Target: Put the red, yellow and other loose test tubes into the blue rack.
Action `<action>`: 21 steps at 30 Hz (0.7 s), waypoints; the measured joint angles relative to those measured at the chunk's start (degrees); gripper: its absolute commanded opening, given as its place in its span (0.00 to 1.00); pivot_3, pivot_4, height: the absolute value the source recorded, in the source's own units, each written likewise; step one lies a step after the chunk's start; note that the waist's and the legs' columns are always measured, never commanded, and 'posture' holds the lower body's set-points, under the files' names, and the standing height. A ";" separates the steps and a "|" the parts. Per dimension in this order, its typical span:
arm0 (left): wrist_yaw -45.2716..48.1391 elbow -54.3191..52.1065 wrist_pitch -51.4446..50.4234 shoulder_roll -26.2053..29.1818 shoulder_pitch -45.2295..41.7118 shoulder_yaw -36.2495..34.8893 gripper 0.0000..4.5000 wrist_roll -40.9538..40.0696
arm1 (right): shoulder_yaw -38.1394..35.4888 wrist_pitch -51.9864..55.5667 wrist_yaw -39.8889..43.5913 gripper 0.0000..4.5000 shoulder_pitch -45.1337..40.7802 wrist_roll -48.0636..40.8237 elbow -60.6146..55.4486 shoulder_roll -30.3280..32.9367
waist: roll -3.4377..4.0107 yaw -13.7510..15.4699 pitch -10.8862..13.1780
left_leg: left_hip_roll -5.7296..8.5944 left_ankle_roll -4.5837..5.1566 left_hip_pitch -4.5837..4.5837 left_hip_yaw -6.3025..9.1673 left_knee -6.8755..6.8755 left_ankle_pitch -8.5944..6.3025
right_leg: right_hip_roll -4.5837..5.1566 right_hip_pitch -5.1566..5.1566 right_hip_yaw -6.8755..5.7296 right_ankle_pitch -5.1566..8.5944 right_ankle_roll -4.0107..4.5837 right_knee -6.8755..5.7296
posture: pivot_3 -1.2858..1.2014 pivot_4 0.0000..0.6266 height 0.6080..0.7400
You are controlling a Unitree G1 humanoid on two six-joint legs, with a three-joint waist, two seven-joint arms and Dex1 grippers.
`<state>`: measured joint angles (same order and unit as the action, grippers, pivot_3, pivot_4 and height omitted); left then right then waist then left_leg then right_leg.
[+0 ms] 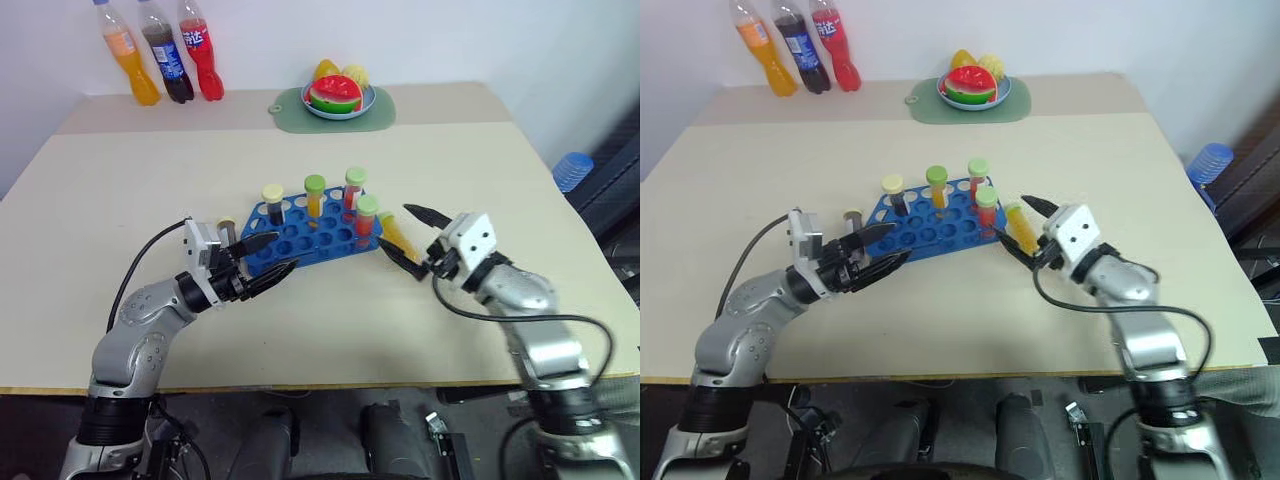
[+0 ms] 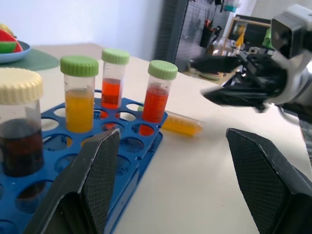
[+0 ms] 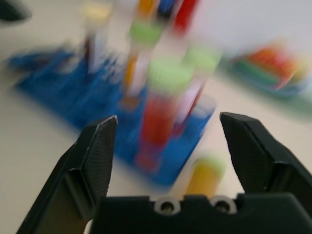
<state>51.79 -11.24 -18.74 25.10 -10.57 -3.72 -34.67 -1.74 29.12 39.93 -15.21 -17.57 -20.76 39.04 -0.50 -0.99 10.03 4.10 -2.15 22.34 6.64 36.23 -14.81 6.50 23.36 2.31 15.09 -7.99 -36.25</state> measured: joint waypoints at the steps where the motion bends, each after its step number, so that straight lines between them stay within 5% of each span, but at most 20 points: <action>1: 0.19 0.59 0.21 -0.56 -0.26 0.44 0.80 0.31 | -0.09 6.70 0.54 0.82 -2.69 -1.87 0.18 2.06 | 0.00 -0.09 0.00 | 0.00 0.00 -0.01 -0.03 0.00 0.00 | 0.00 0.00 0.01 0.00 0.00 0.01 | 0.52 0.24 1.00; 5: 0.60 1.64 0.81 -1.81 -1.71 1.77 0.80 0.45 | 0.82 29.25 -1.79 0.82 -17.49 -4.62 9.68 2.82 | -0.01 0.12 0.00 | -0.01 0.01 0.01 0.00 -0.02 0.00 | -0.01 0.01 -0.02 -0.02 0.04 0.02 | 0.52 0.24 1.00; 8: 0.59 1.90 1.07 -2.06 -1.46 2.27 0.80 0.59 | 4.03 36.29 -1.21 0.82 -24.38 -4.68 17.19 2.46 | -0.01 0.23 0.01 | -0.01 0.06 0.09 -0.02 -0.05 -0.03 | 0.00 0.07 -0.03 -0.02 0.03 0.12 | 0.52 0.24 1.00; 21: -2.27 -2.34 1.61 -2.16 3.22 2.12 0.80 0.66 | 16.33 31.73 6.02 0.82 -39.18 1.99 46.72 -2.49 | -0.02 -0.07 0.02 | 0.04 0.07 0.14 -0.11 -0.03 -0.04 | 0.10 0.15 -0.03 -0.03 0.01 0.11 | 0.52 0.24 1.00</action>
<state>49.52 -13.59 -17.12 22.94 -7.35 -1.60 -34.01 14.59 60.84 45.95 -54.39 -15.58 25.96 36.55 -0.52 -1.06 10.05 4.14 -2.08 22.47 6.53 36.19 -14.84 6.61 23.51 2.28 15.06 -7.98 -36.15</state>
